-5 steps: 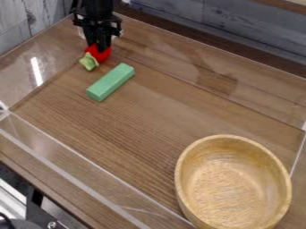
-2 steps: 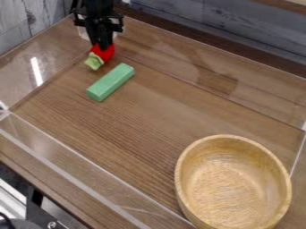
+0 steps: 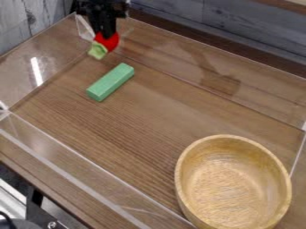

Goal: Move the red object to the right side of the table

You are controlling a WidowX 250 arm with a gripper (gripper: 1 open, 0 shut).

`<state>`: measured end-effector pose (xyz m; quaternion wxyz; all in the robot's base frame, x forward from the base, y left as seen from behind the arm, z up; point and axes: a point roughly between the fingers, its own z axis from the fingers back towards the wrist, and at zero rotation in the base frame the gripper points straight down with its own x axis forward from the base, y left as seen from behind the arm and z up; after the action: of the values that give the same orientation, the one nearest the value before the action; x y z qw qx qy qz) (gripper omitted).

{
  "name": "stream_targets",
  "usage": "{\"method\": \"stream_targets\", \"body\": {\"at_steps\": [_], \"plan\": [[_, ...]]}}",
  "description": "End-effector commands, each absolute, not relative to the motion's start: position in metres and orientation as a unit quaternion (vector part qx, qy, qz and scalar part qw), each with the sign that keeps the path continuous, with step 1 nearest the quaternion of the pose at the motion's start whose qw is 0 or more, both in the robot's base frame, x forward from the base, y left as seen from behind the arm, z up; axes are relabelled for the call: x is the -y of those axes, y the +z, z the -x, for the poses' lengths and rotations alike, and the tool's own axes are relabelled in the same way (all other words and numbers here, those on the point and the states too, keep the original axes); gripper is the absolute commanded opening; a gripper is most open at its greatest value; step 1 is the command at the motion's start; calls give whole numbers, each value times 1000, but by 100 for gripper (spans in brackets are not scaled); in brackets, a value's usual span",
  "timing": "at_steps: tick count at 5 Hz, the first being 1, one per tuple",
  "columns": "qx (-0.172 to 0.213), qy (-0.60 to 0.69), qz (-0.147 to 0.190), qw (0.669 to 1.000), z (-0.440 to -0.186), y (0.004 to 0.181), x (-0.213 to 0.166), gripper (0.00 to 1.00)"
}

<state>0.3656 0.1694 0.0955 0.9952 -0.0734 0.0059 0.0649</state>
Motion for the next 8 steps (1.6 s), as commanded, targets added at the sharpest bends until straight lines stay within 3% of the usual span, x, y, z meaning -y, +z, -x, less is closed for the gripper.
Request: {"method": "stream_targets", "body": {"at_steps": [1, 4, 6, 8], "plan": [[42, 36, 69, 996, -369, 152, -139, 0], [1, -76, 90, 993, -338, 148, -24, 0], [-22, -153, 89, 984, -321, 122, 36, 0], [-39, -180, 85, 979, -323, 89, 52, 0]]}}
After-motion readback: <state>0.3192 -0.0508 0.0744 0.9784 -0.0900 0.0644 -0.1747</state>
